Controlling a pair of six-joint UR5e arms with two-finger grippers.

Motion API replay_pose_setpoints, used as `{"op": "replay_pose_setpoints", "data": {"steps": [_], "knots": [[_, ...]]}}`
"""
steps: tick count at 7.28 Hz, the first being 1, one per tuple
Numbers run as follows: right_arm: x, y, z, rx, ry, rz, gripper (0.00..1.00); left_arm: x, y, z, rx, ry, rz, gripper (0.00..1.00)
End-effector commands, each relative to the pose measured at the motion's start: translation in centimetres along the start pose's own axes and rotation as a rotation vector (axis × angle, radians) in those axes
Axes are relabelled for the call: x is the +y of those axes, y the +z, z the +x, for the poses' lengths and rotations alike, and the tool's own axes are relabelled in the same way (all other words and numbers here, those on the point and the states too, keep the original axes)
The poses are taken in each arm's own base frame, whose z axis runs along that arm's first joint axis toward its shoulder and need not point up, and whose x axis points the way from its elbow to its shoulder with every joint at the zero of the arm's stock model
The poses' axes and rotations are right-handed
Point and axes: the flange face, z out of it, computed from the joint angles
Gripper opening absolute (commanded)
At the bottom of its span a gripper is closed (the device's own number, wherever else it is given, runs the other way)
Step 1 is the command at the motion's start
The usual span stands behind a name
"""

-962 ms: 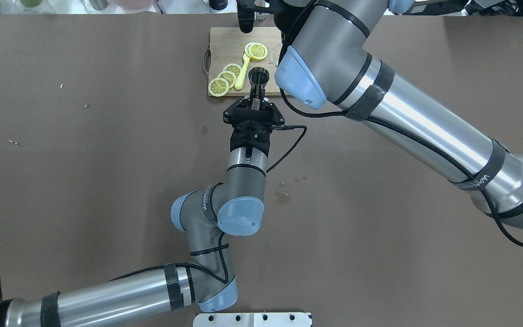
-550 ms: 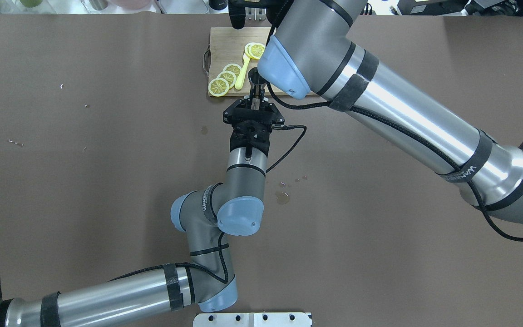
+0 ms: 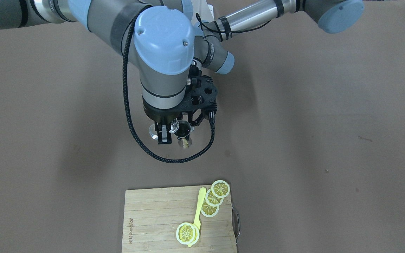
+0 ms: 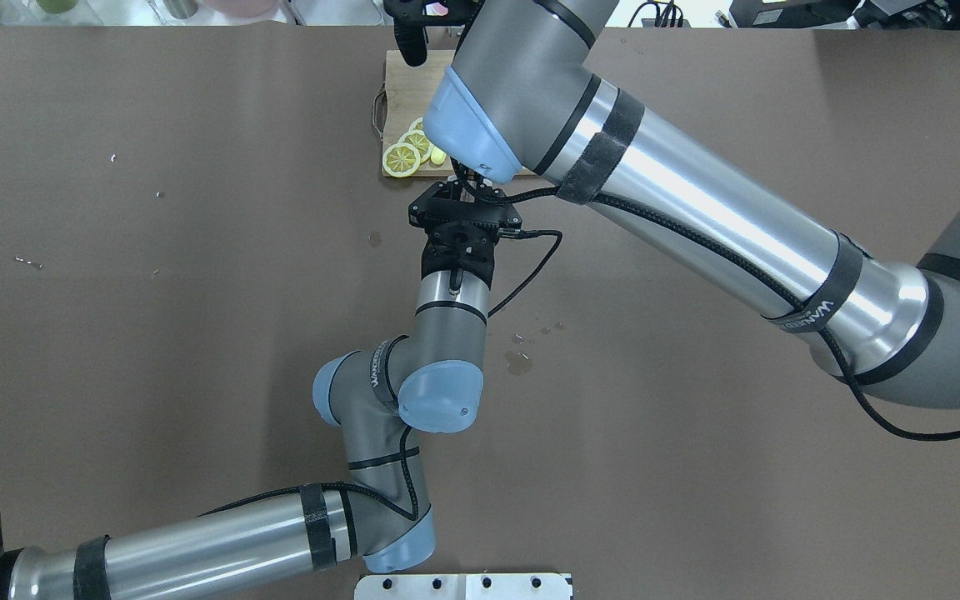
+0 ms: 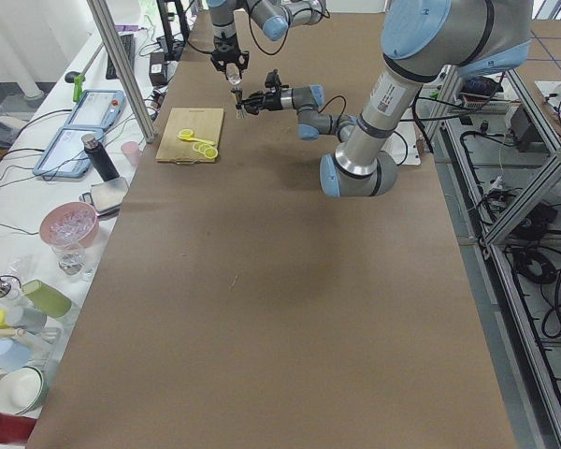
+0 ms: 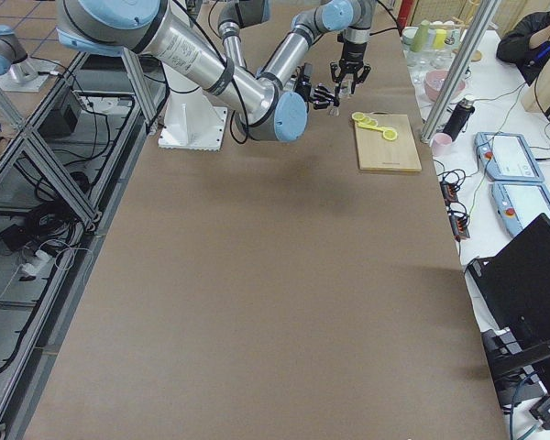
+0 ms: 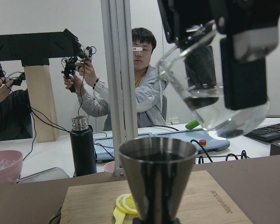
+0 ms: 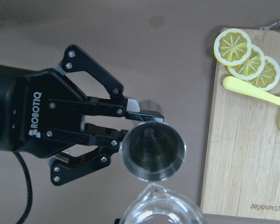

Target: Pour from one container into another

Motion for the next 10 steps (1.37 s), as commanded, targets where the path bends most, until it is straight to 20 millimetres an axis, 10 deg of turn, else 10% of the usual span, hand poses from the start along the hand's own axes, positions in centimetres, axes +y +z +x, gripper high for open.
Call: {"op": "replay_pose_setpoints", "data": {"steps": [1,10], "knots": [[-0.2,0.0,-0.3,-0.024,-0.029,-0.077,0.0,-0.1,0.0,0.0,0.0,-0.001,0.001,0.0],[-5.0,0.4,1.6,-0.073,-0.095,-0.299,0.0,-0.4,-0.1,-0.1,0.002,-0.005,0.004,0.0]]}}
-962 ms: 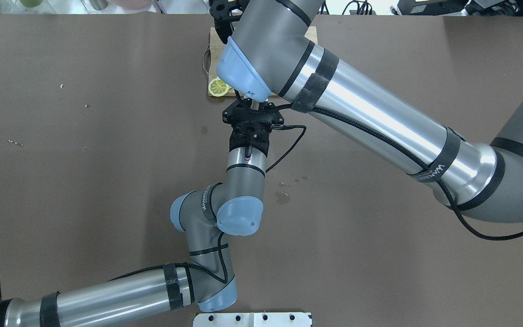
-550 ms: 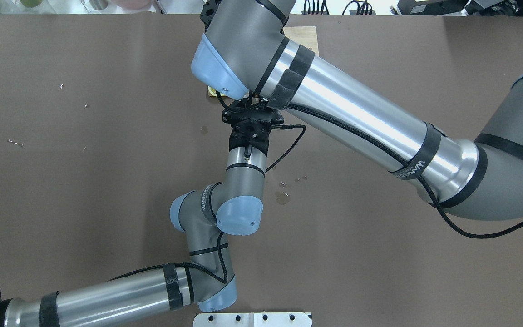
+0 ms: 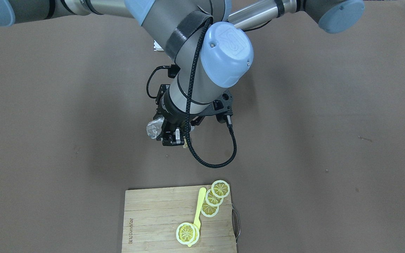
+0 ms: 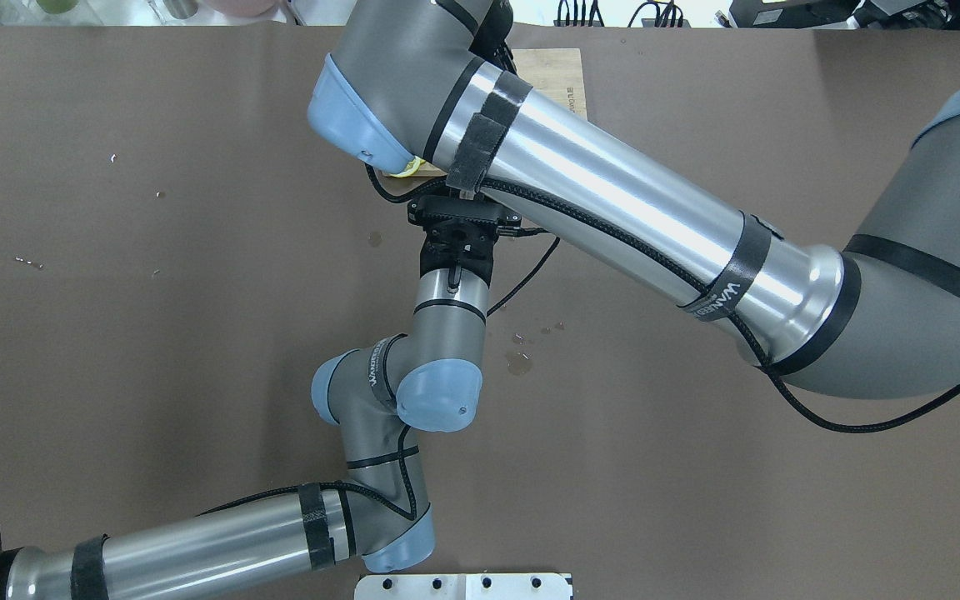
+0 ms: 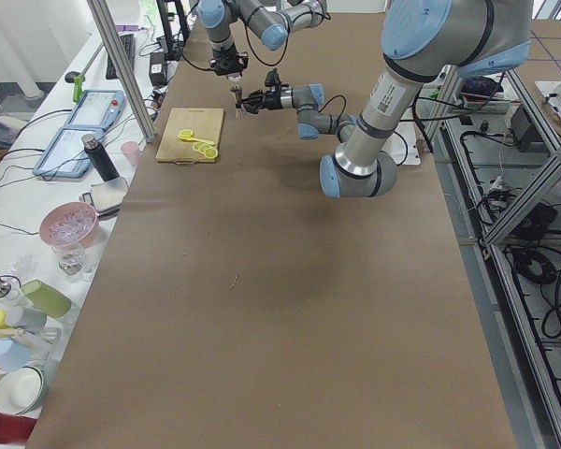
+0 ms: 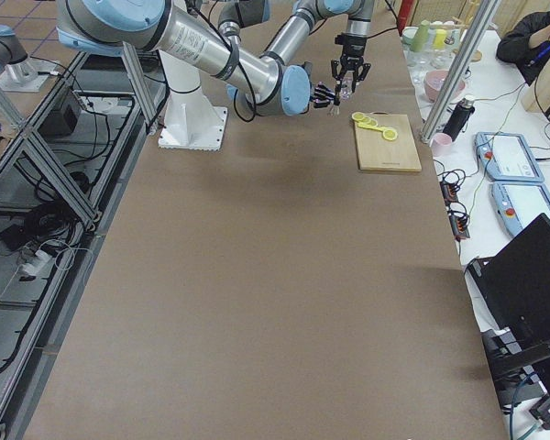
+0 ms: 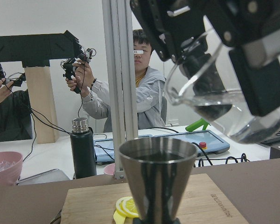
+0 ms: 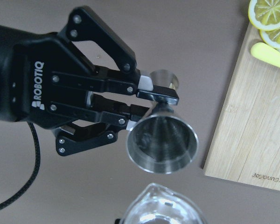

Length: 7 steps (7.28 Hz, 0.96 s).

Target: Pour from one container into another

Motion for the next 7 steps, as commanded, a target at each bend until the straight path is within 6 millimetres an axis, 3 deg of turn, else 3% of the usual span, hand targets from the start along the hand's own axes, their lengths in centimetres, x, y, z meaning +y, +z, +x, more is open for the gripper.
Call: {"op": "replay_pose_setpoints", "data": {"steps": [1,7], "knots": [[-1.0,0.1,0.3,-0.016,-0.006,-0.053,0.0,0.0,0.0,0.0,0.0,0.001,0.0,0.0],[-2.3,-0.7,0.4,-0.069,-0.047,-0.148,0.0,-0.7,-0.4,-0.1,0.009,0.03,0.008,0.0]]}}
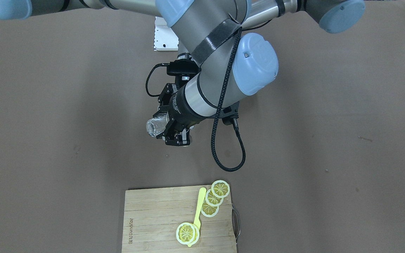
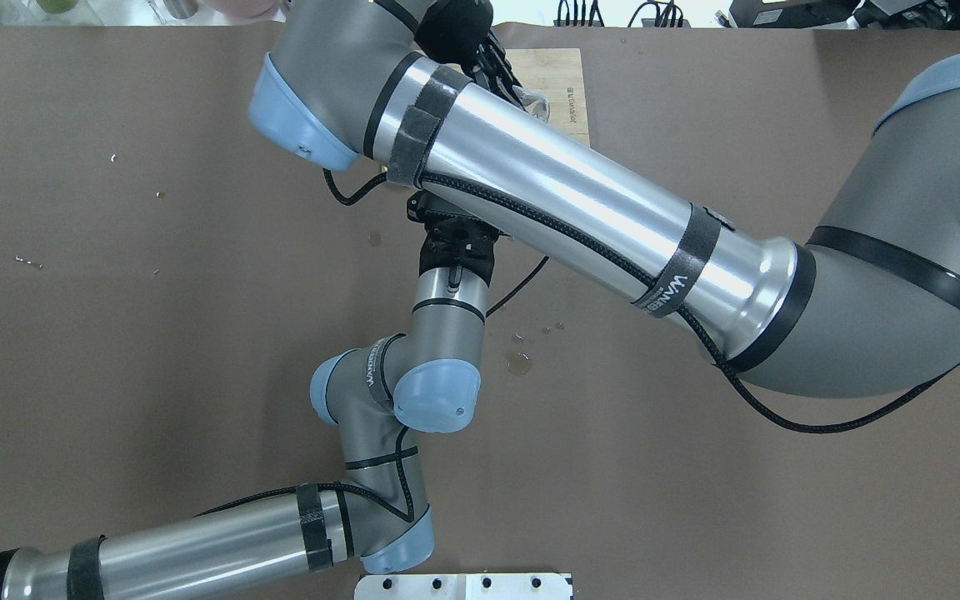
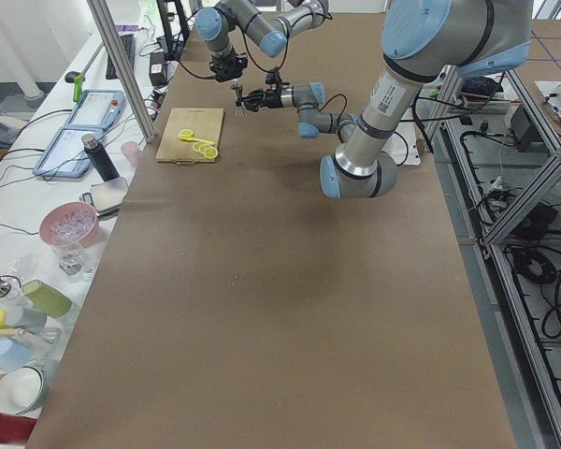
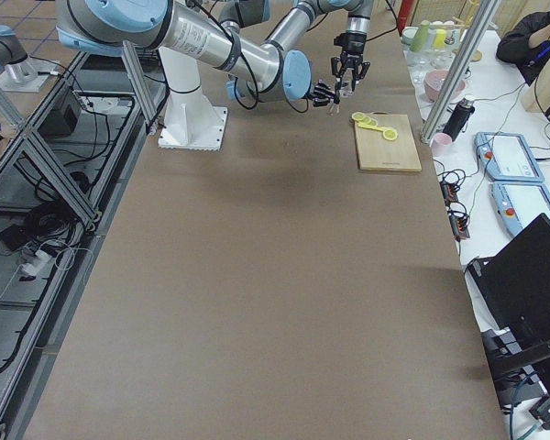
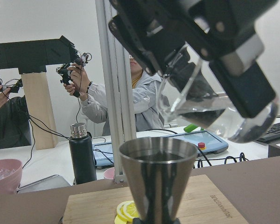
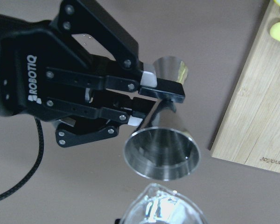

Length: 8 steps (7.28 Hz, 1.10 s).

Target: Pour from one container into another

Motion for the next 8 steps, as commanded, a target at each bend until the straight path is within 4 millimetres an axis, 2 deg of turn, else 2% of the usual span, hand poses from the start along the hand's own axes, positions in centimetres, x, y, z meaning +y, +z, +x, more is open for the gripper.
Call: {"op": "replay_pose_setpoints", "data": {"steps": [1,5,8], "knots": [[-0.5,0.1,-0.3,-0.022,-0.026,-0.043,0.0,-0.1,0.0,0.0,0.001,-0.004,0.002,0.0],[-1.6,0.1,-0.8,-0.048,-0.046,-0.084,0.0,-0.1,0.0,0.0,0.001,-0.006,0.002,0.0],[-1.2,0.0,-0.8,-0.046,-0.041,-0.074,0.0,0.0,0.0,-0.1,0.002,-0.003,0.0,0.0]]}}
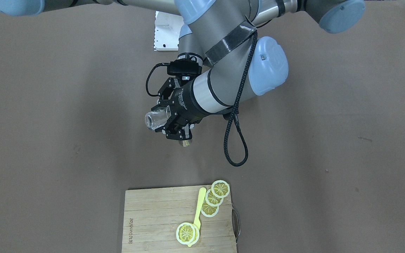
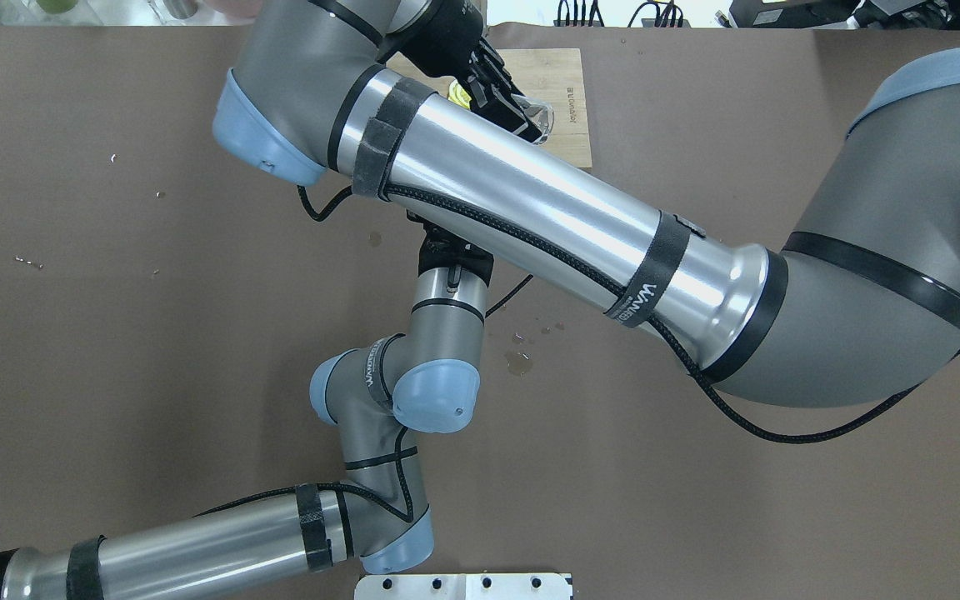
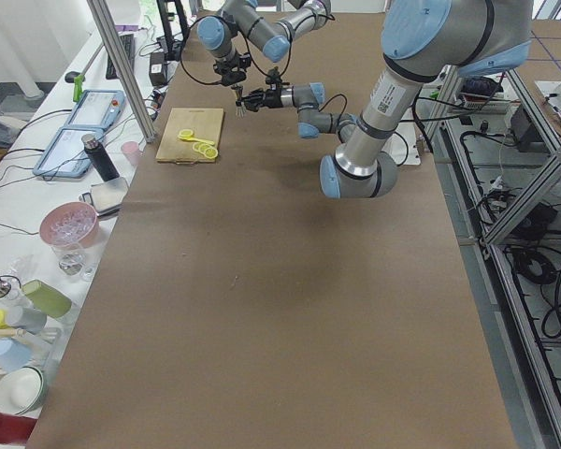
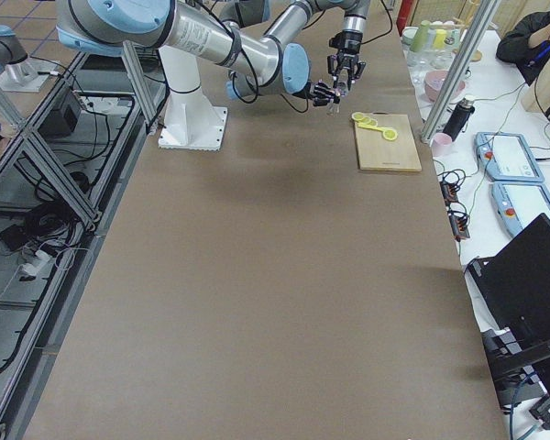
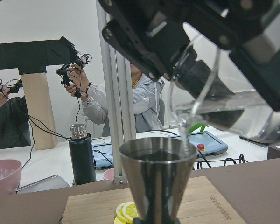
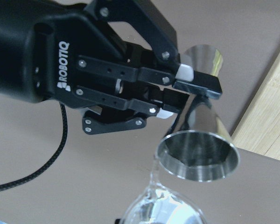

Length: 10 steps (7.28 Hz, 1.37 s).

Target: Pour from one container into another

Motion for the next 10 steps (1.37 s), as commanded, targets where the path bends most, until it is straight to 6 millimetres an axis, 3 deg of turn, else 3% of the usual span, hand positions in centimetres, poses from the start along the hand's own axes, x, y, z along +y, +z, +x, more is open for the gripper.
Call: {"op": "replay_pose_setpoints", "data": {"steps": [1,3,7,10], "knots": [[0.9,-0.3,0.3,0.005,0.013,0.018,0.0,0.0,0.0,0.0,0.001,0.001,-0.001,0.0],[2.3,-0.6,0.7,0.013,0.031,0.031,0.0,0.0,0.0,0.0,0.001,0.001,-0.001,0.0],[8.7,-2.1,2.1,0.057,0.115,0.272,0.0,0.3,0.0,-0.4,-0.002,0.002,-0.001,0.0],[14.9,-0.4,2.4,0.105,0.202,0.458,0.0,-0.8,-1.5,-3.1,0.015,-0.047,0.016,0.0]]}}
